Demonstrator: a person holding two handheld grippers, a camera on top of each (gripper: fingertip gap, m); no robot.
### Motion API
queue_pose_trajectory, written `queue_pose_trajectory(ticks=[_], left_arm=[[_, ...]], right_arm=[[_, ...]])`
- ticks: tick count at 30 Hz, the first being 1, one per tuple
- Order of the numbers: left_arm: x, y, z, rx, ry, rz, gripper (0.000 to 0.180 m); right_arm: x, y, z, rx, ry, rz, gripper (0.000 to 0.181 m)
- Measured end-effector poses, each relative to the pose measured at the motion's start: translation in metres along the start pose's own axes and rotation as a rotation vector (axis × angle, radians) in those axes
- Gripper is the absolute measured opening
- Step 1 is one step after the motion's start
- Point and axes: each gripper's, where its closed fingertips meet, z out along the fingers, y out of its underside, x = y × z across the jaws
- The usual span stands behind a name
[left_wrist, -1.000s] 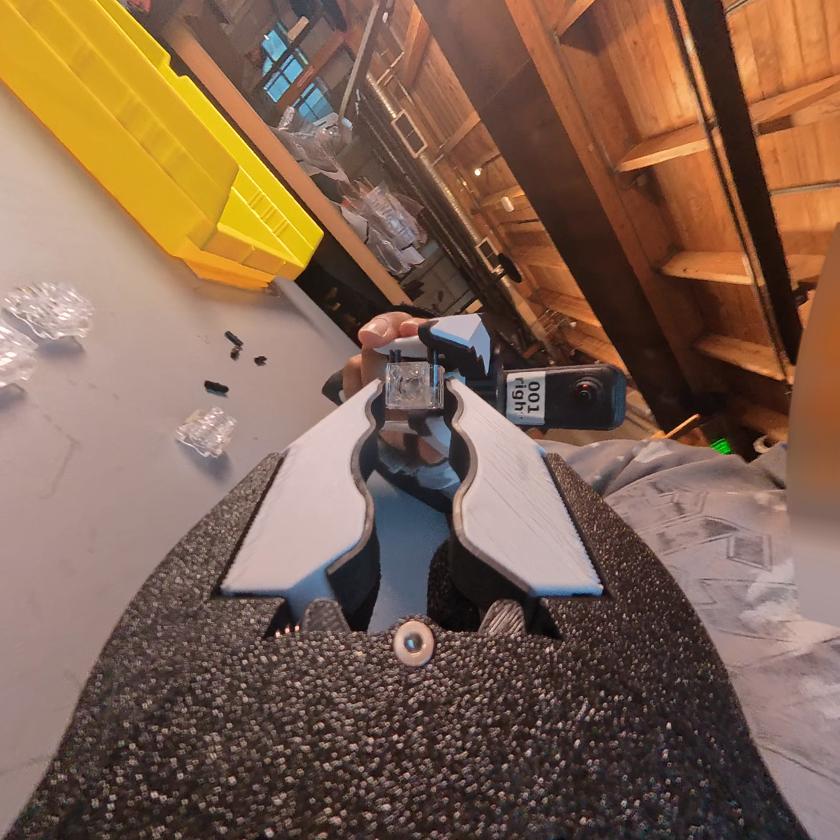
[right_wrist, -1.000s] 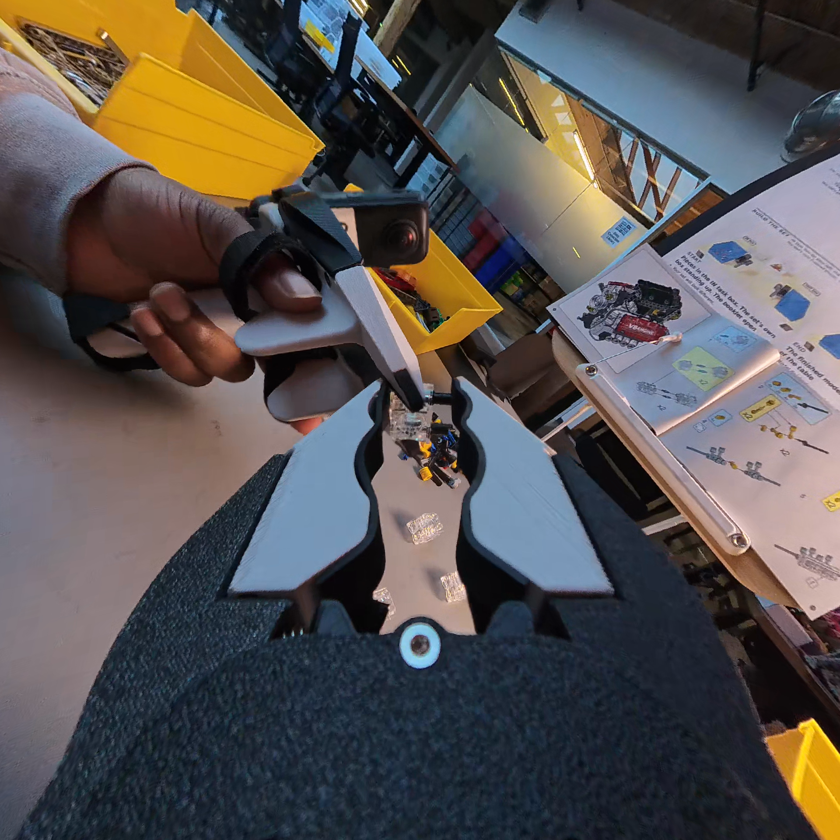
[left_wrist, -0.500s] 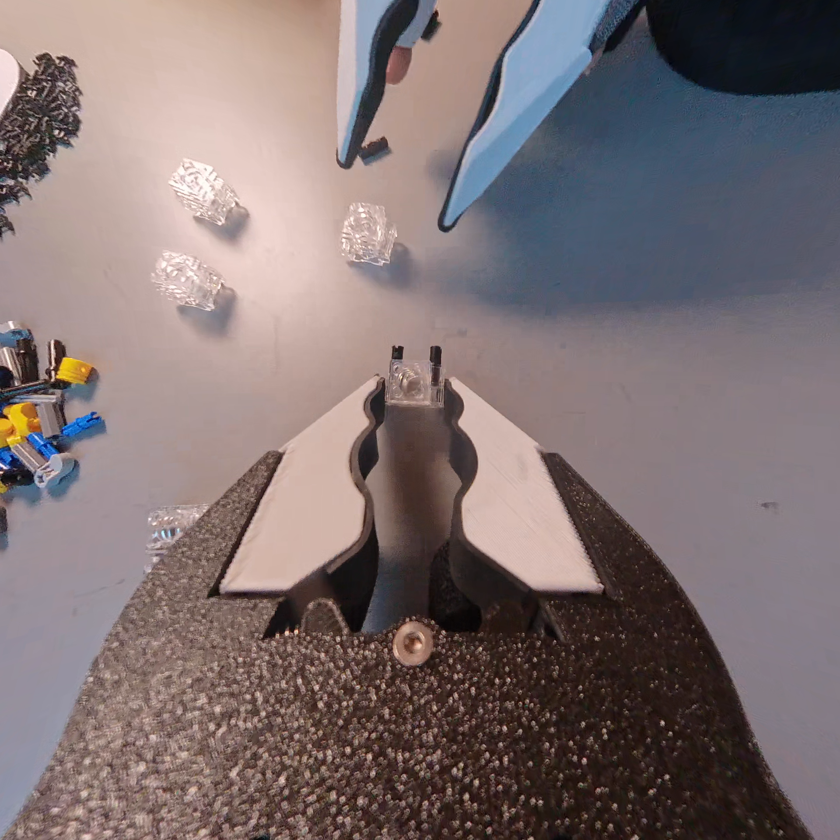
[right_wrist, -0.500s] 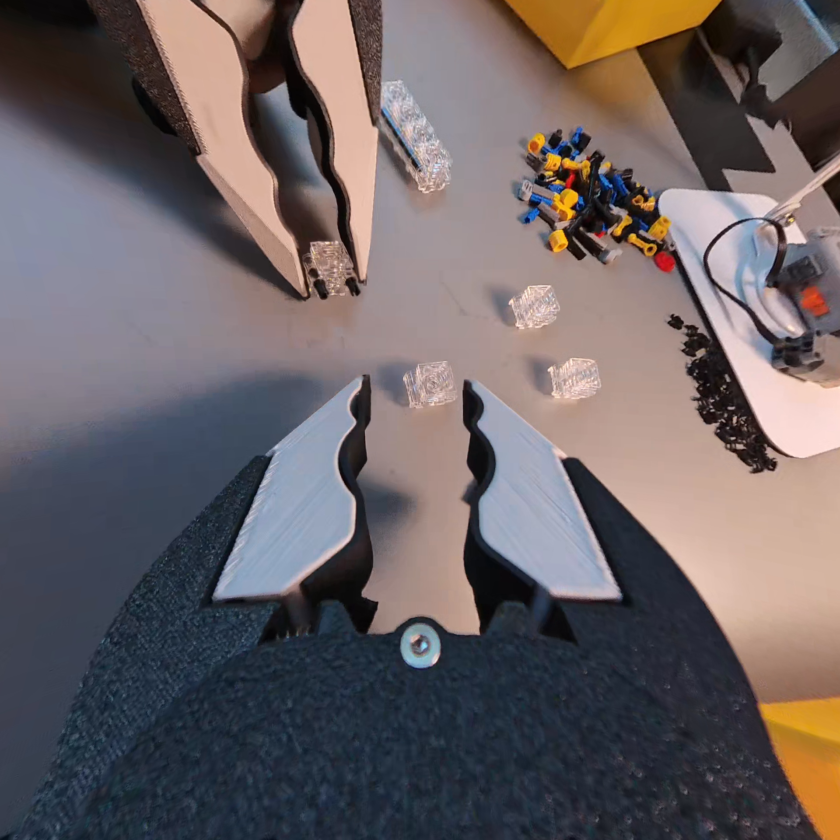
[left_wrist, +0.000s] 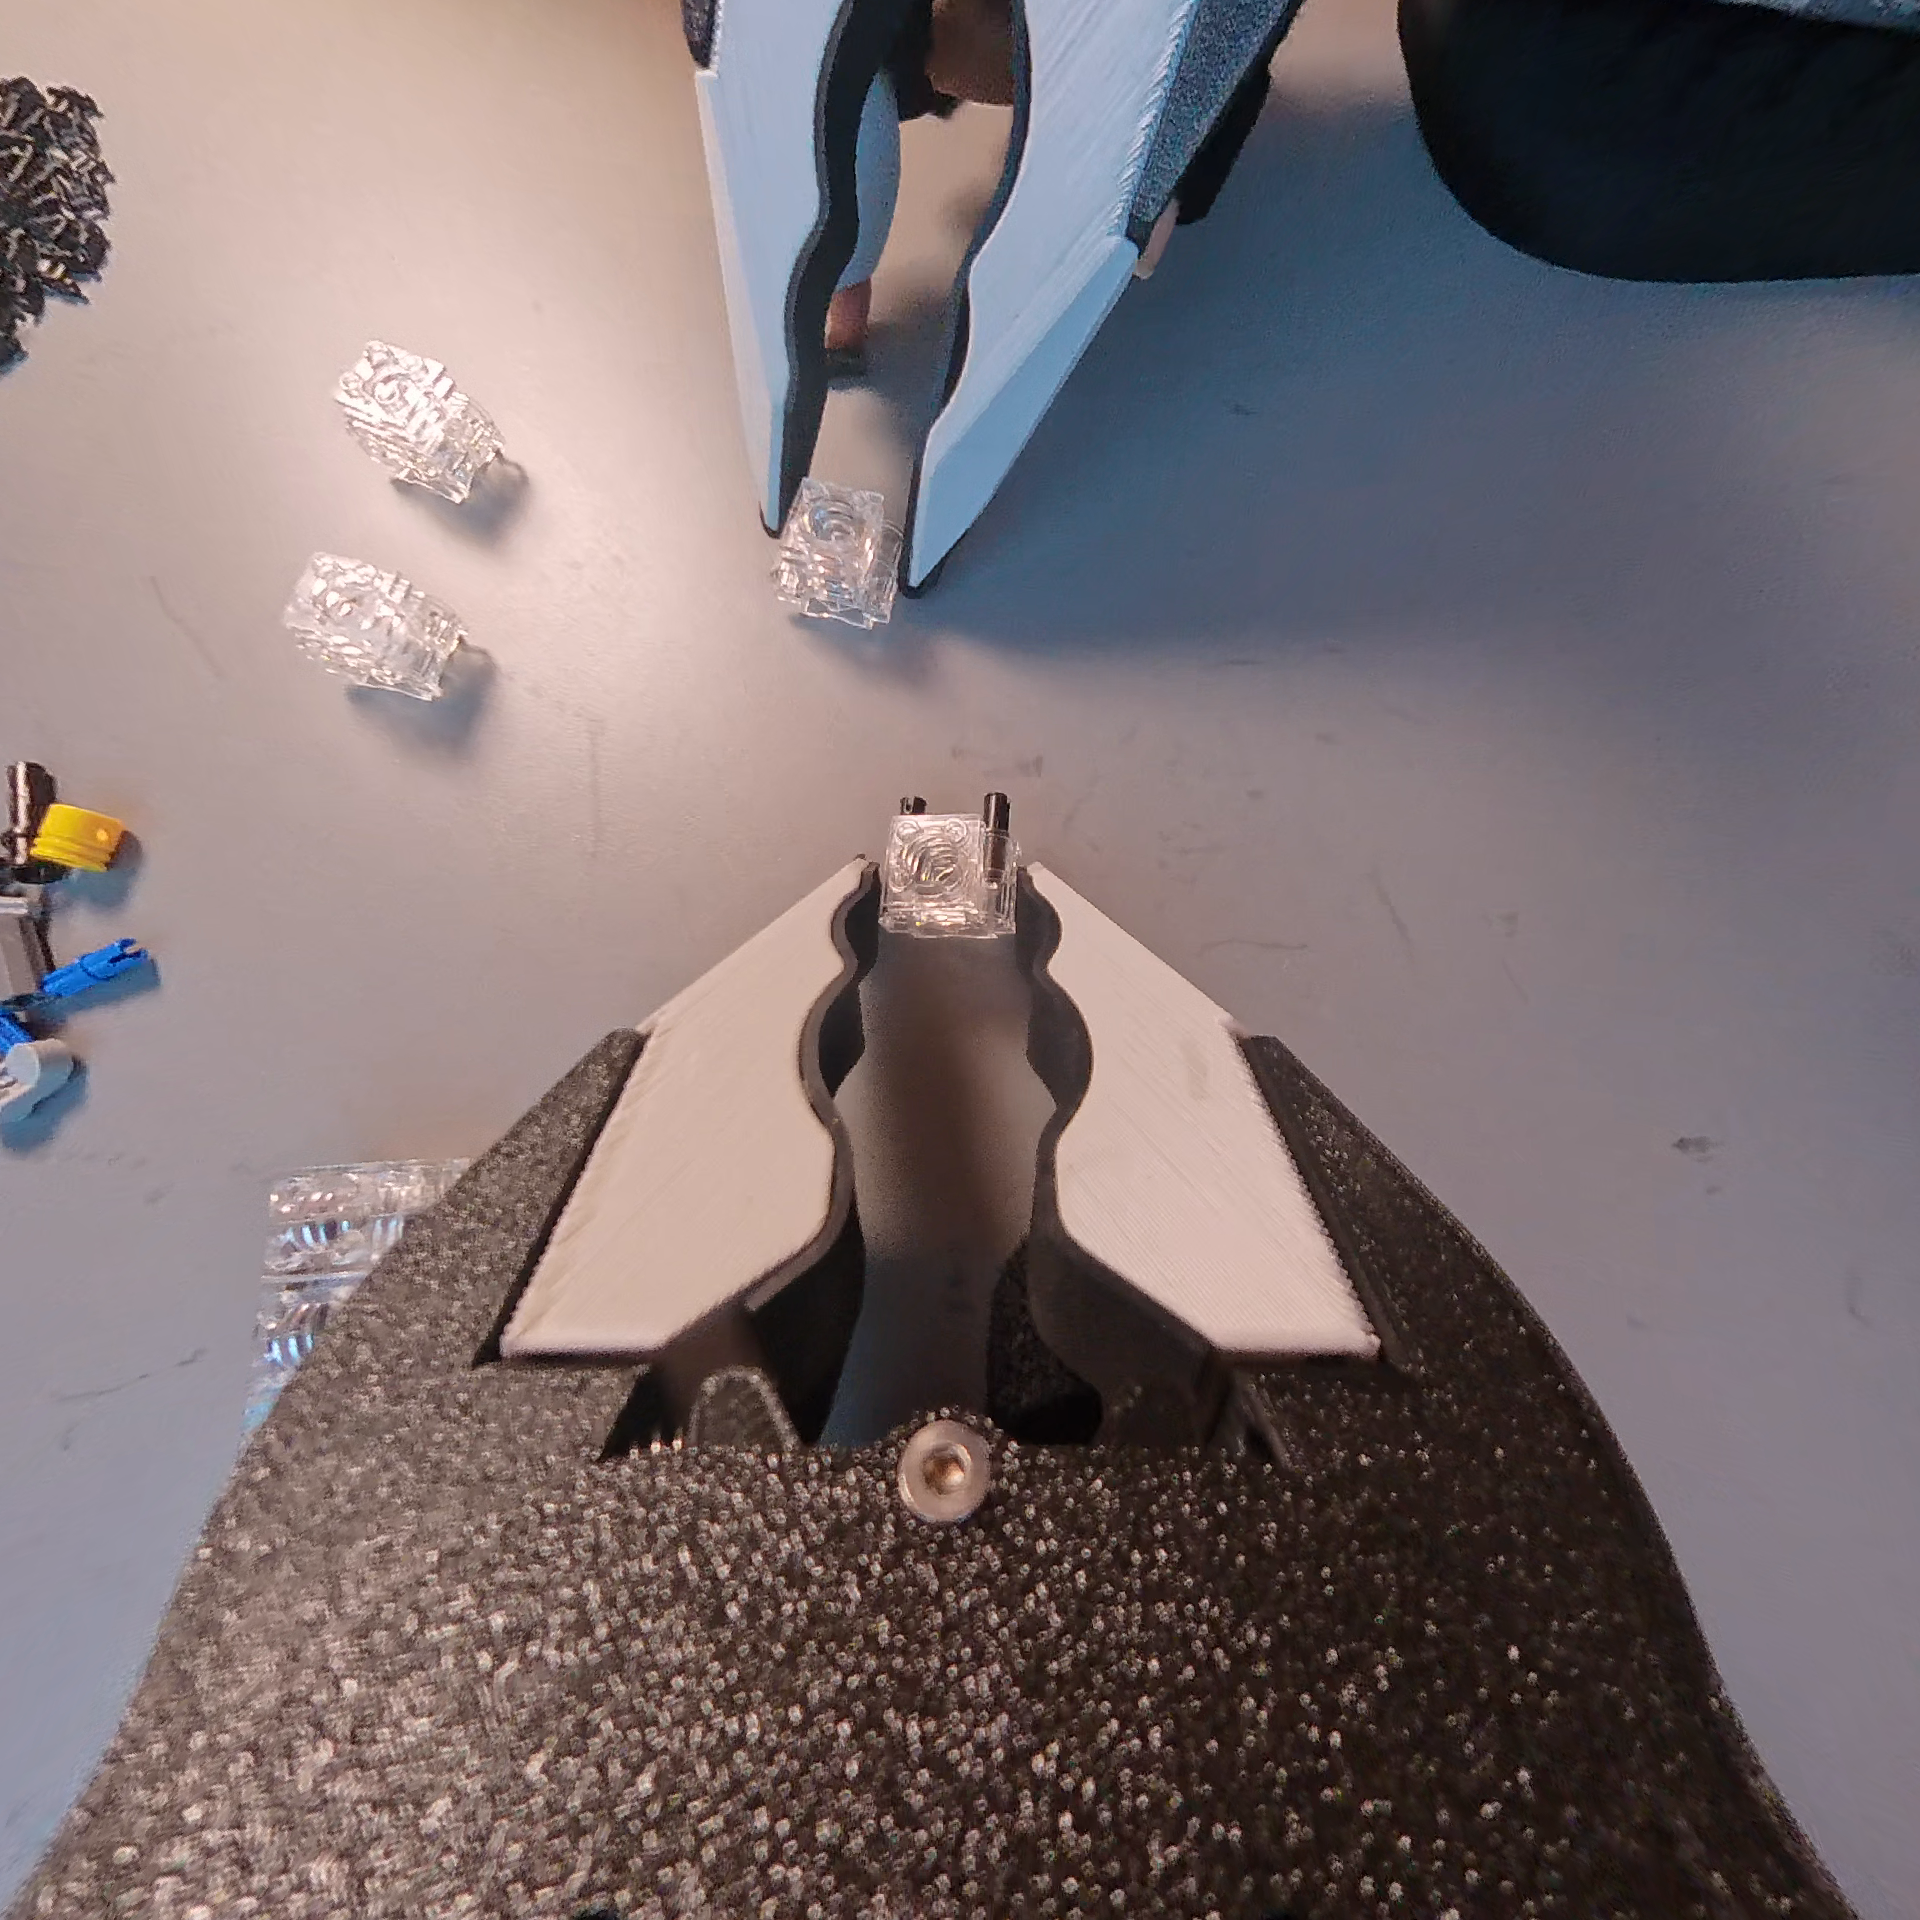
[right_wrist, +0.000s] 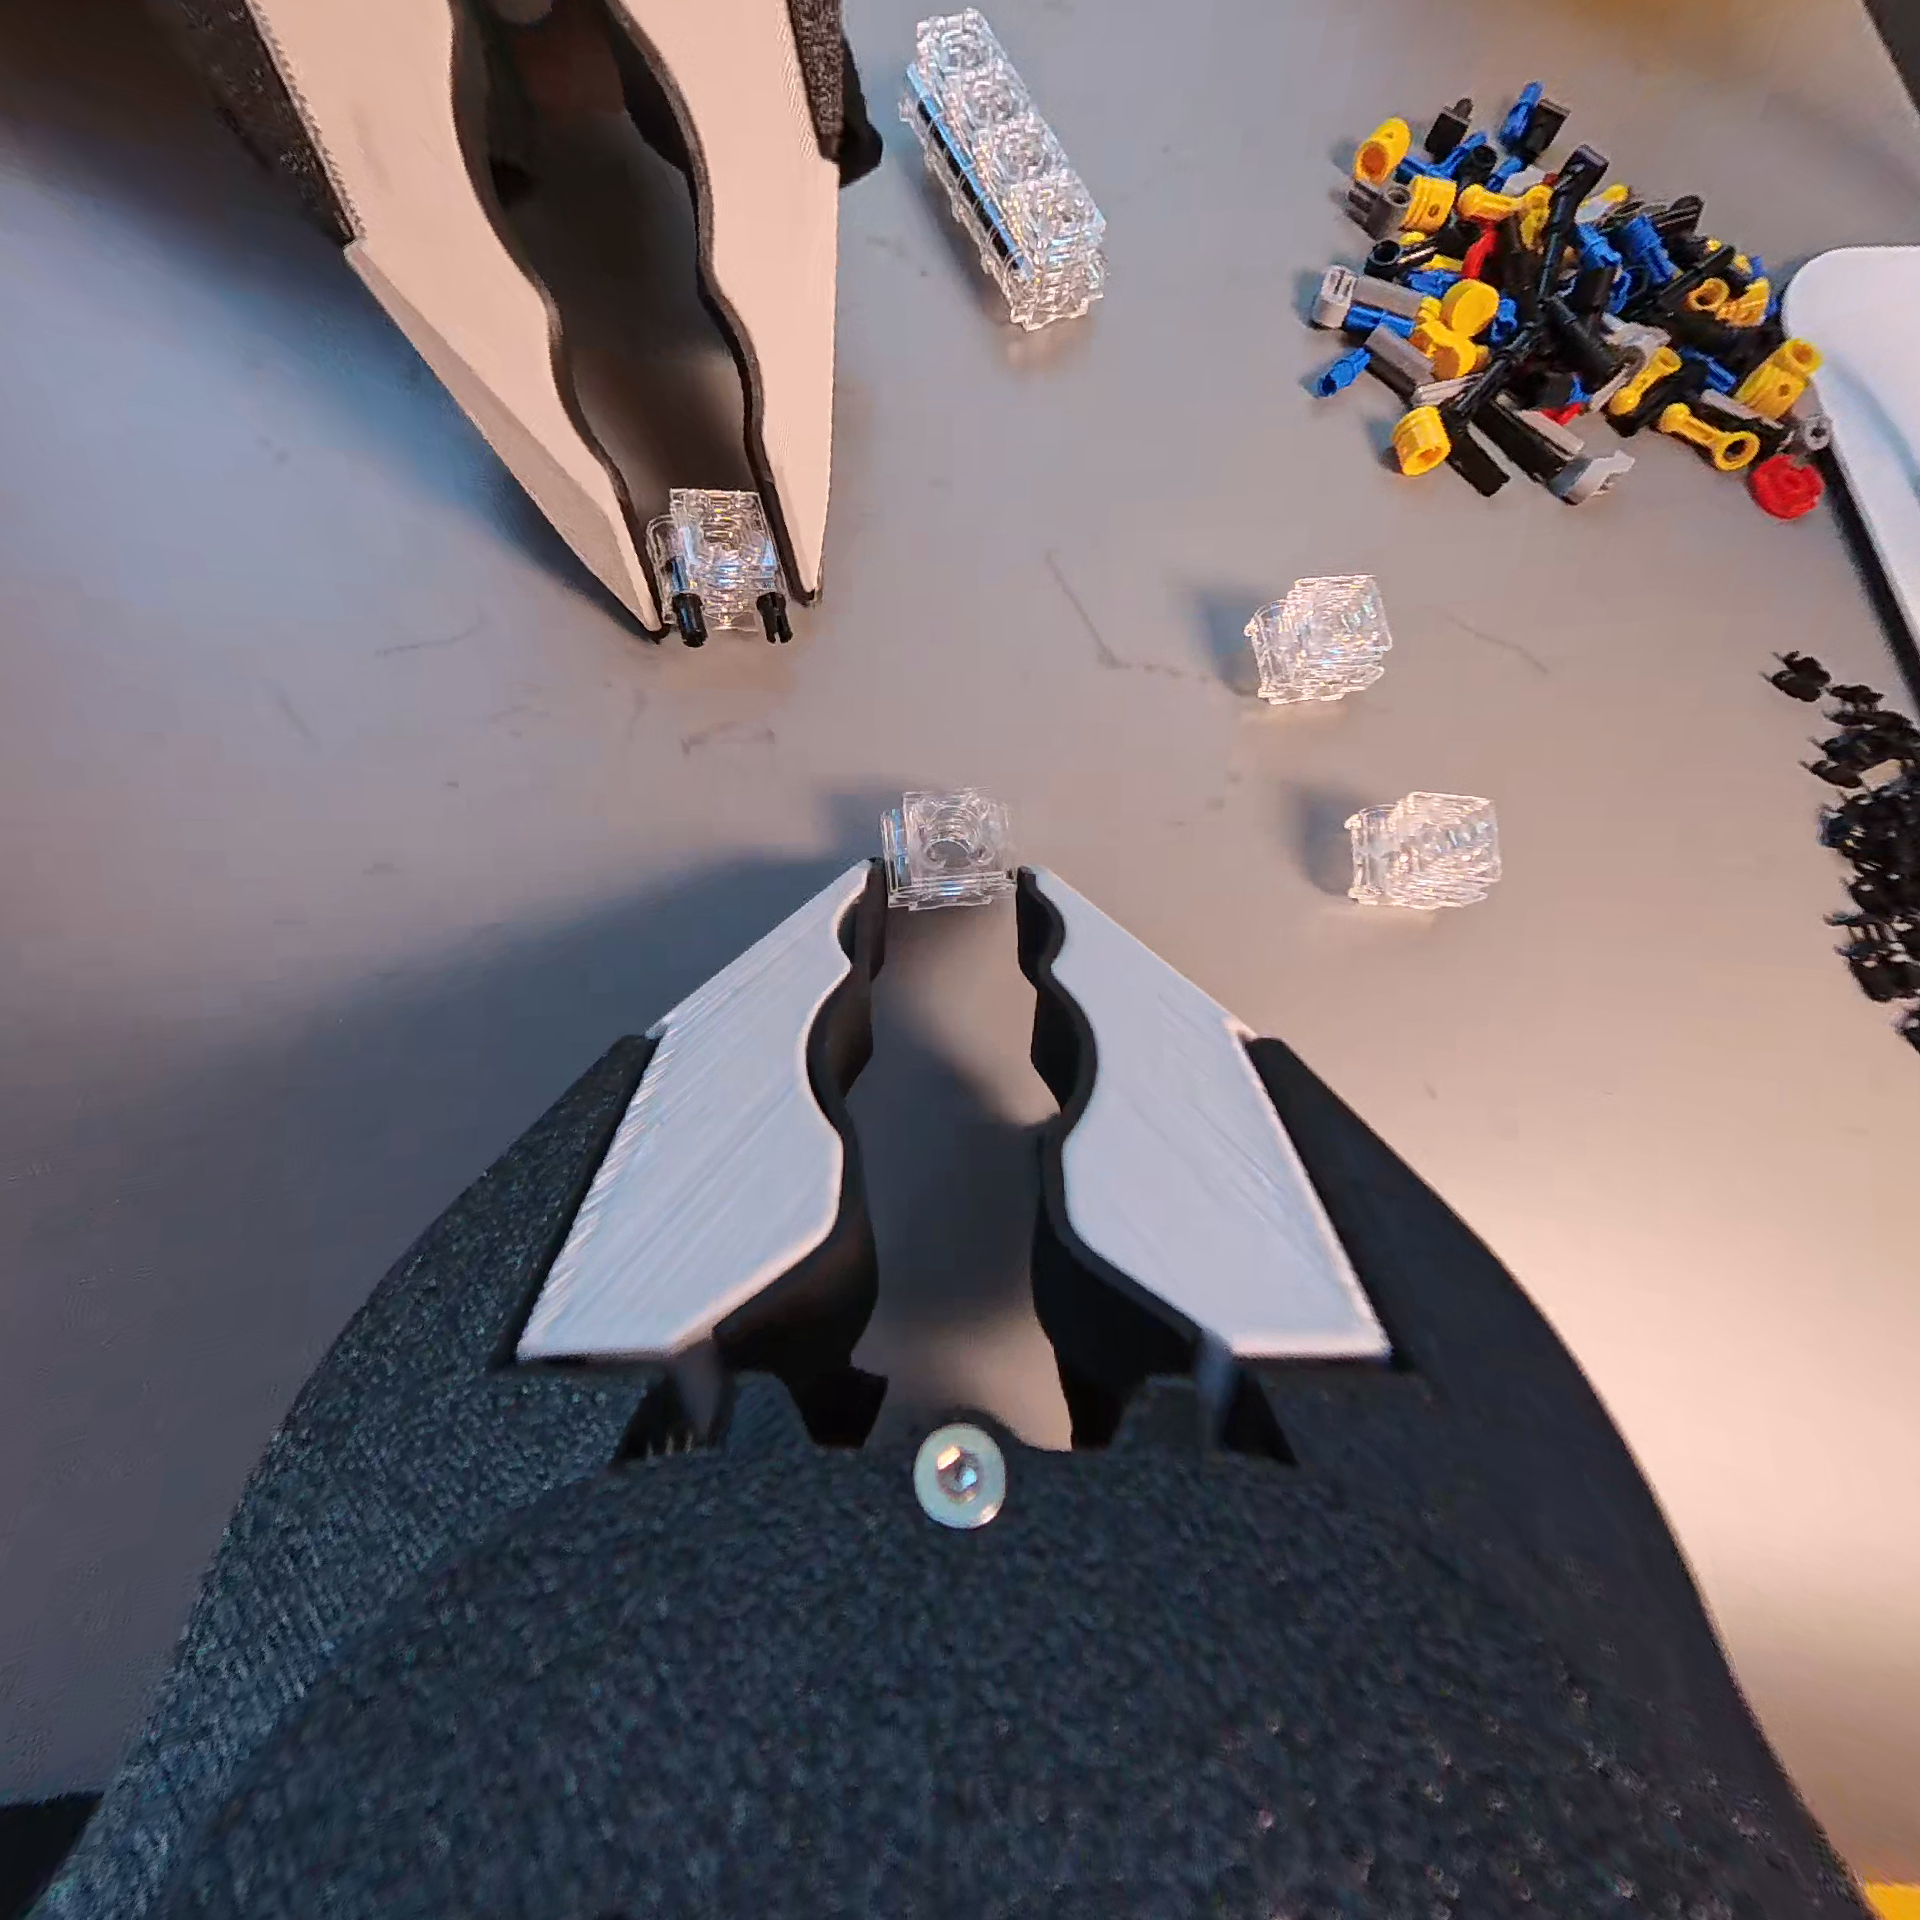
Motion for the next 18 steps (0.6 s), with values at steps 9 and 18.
queue_pose_trajectory(ticks=[9,18], left_arm=[[0.007,0.004,-0.007,0.001,0.081,-0.045,0.032],[0.018,0.006,-0.007,0.001,0.116,0.093,0.026]], right_arm=[[-0.026,-0.001,-0.003,-0.037,-0.027,-0.057,0.024],[-0.054,-0.010,0.004,0.002,-0.047,-0.065,0.024]])
